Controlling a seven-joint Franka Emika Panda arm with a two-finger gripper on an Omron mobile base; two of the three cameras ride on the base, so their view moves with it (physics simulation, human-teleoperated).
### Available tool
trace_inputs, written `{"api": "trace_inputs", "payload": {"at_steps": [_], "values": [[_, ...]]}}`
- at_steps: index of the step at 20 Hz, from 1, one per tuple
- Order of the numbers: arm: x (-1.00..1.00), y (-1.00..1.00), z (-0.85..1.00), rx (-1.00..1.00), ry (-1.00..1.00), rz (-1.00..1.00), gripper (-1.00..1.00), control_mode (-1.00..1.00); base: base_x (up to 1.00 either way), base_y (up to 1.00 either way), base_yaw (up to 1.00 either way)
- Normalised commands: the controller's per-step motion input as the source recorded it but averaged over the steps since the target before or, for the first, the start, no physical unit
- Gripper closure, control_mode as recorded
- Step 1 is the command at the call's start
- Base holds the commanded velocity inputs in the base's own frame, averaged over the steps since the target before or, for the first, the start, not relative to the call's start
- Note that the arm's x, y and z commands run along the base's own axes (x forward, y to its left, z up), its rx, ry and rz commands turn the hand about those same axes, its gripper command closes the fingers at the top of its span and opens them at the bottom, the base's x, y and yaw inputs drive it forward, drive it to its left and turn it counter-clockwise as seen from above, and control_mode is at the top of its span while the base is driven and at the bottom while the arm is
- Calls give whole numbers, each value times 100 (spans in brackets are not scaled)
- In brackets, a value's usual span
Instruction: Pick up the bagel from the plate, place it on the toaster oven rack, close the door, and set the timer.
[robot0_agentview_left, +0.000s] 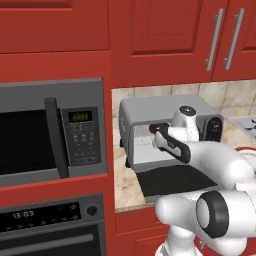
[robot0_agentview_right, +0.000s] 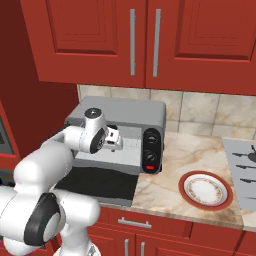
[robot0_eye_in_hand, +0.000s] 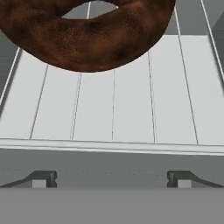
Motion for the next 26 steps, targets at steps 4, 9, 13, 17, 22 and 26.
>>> {"api": "trace_inputs", "payload": {"at_steps": [4, 9, 13, 17, 22, 26], "values": [[-17, -33, 53, 5, 3, 1, -100, -100, 0, 0, 0], [-18, -70, 15, 3, 14, 12, -100, -100, 0, 0, 0], [-24, -88, -11, 2, 1, 28, -100, -100, 0, 0, 0], [-40, -73, -13, 0, 0, 29, -100, -100, 0, 0, 0], [-44, -66, -22, 0, -7, 31, -100, -100, 0, 0, 0], [-43, -62, -34, 1, -15, 31, -100, -100, 0, 0, 0]]}}
